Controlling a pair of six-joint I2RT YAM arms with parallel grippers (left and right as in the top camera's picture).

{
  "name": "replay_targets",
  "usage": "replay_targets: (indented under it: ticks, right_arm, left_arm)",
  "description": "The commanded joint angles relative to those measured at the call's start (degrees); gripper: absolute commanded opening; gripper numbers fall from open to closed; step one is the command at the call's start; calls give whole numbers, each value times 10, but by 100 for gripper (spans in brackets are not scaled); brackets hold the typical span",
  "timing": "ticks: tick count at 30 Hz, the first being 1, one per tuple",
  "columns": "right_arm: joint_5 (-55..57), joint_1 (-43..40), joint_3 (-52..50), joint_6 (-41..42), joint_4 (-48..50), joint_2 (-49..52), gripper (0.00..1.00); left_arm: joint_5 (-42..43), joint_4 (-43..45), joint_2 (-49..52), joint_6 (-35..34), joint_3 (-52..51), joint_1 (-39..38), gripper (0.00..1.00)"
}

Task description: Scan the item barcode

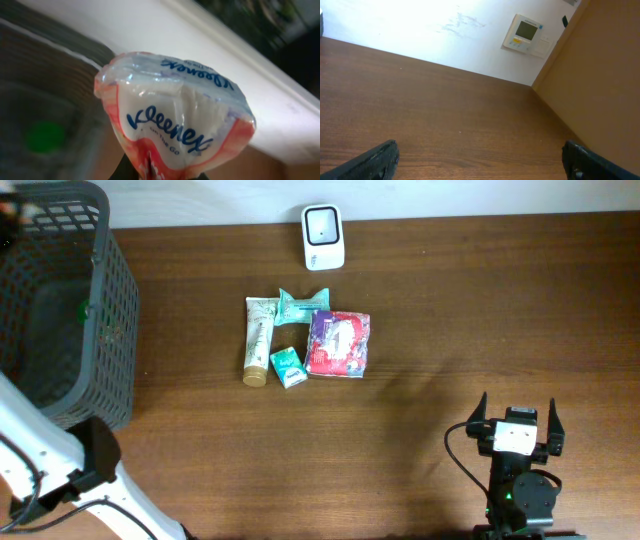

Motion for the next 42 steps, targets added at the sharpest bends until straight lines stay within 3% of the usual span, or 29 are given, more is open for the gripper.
replay_targets:
  ticks: [1, 6, 11, 16, 19, 23, 24, 26, 27, 28, 30, 35, 40, 42]
  right_arm:
    - [6, -3, -5, 1, 0, -3, 99]
    - [6, -3, -5, 1, 0, -3, 99]
    - [6, -3, -5, 1, 0, -3, 99]
    - [6, -3, -5, 1, 0, -3, 99]
    - [6, -3, -5, 1, 0, -3, 99]
    - [6, -3, -5, 1, 0, -3, 99]
    - [6, -3, -5, 1, 0, -3, 99]
    - [6, -3, -5, 1, 0, -3, 99]
    - [6, -3, -5, 1, 0, -3, 99]
    - [6, -3, -5, 1, 0, -3, 99]
    - [6, -3, -5, 1, 0, -3, 99]
    - [6, -3, -5, 1, 0, -3, 99]
    - [6, -3, -5, 1, 0, -3, 99]
    - [6, -3, -5, 1, 0, -3, 99]
  left_arm:
    - [88, -36, 5, -8, -12, -67, 0]
    - [-39, -56, 12, -7, -80, -207, 0]
    - [-222, -54, 13, -7, -258, -343, 0]
    - [-262, 33, 13, -8, -468, -420, 3]
    - [-263, 120, 13, -57, -585, -444, 6]
    - [-261, 221, 13, -90, -689, -452, 17]
    - [-260, 237, 13, -98, -706, -453, 28]
    - [-257, 251, 13, -97, -722, -453, 34]
    - [-257, 256, 13, -97, -728, -453, 50]
    - [-257, 257, 13, -97, -729, -453, 71]
    - [-257, 255, 12, -74, -713, -453, 90]
    - [-257, 194, 2, -54, -581, -445, 93]
    - [-257, 90, -2, -41, -261, -397, 92]
    - [-257, 61, -2, -41, -130, -360, 97]
